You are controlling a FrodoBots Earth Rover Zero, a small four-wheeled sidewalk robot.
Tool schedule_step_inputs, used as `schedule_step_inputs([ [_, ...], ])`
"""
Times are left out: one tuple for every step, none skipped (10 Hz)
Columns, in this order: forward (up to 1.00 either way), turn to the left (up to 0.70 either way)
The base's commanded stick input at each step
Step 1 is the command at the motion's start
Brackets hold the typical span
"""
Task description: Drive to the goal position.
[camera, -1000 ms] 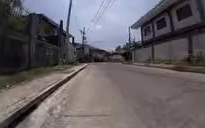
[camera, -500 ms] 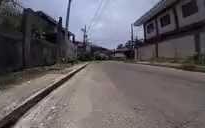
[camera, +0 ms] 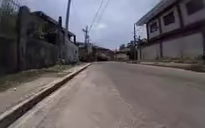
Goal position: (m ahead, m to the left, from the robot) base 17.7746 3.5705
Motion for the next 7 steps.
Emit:
schedule_step_inputs([
  [1.0, 0.0],
  [1.0, 0.0],
  [1.0, 0.0],
  [1.0, 0.0],
  [1.0, -0.01],
  [1.0, -0.02],
  [1.0, -0.01],
])
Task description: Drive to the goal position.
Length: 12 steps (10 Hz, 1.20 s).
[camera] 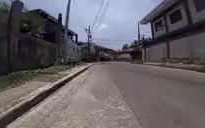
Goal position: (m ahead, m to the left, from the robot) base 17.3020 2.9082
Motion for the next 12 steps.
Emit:
schedule_step_inputs([
  [1.0, 0.0],
  [1.0, 0.0],
  [1.0, 0.0],
  [1.0, 0.0],
  [1.0, 0.0],
  [1.0, 0.0],
  [1.0, 0.0],
  [1.0, 0.0],
  [1.0, 0.0],
  [1.0, 0.0],
  [1.0, 0.0],
  [1.0, 0.0],
])
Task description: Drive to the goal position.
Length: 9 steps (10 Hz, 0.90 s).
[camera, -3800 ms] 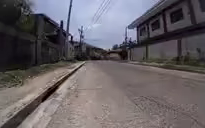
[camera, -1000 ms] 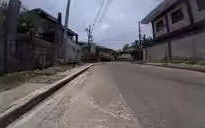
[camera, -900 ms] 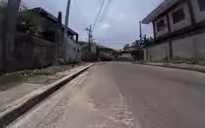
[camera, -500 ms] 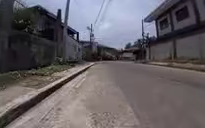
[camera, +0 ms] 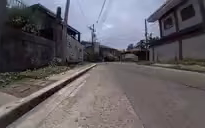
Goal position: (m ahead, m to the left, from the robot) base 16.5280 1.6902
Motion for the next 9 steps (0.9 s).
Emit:
schedule_step_inputs([
  [1.0, 0.0],
  [1.0, 0.0],
  [1.0, 0.0],
  [1.0, 0.0],
  [1.0, 0.0],
  [1.0, 0.0],
  [1.0, 0.0],
  [1.0, 0.0],
  [1.0, 0.0],
])
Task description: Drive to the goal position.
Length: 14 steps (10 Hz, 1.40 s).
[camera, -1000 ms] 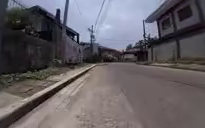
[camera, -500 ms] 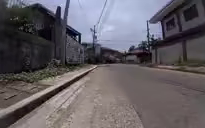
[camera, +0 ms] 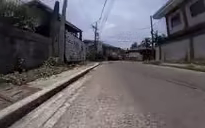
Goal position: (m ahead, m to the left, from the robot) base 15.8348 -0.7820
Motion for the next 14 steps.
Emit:
schedule_step_inputs([
  [1.0, 0.0],
  [1.0, -0.02],
  [1.0, -0.02],
  [1.0, -0.02],
  [1.0, -0.02],
  [1.0, -0.02],
  [1.0, -0.06],
  [1.0, -0.35],
  [1.0, -0.38],
  [1.0, -0.38],
  [1.0, -0.15],
  [1.0, -0.01],
  [1.0, 0.0],
  [1.0, 0.0],
])
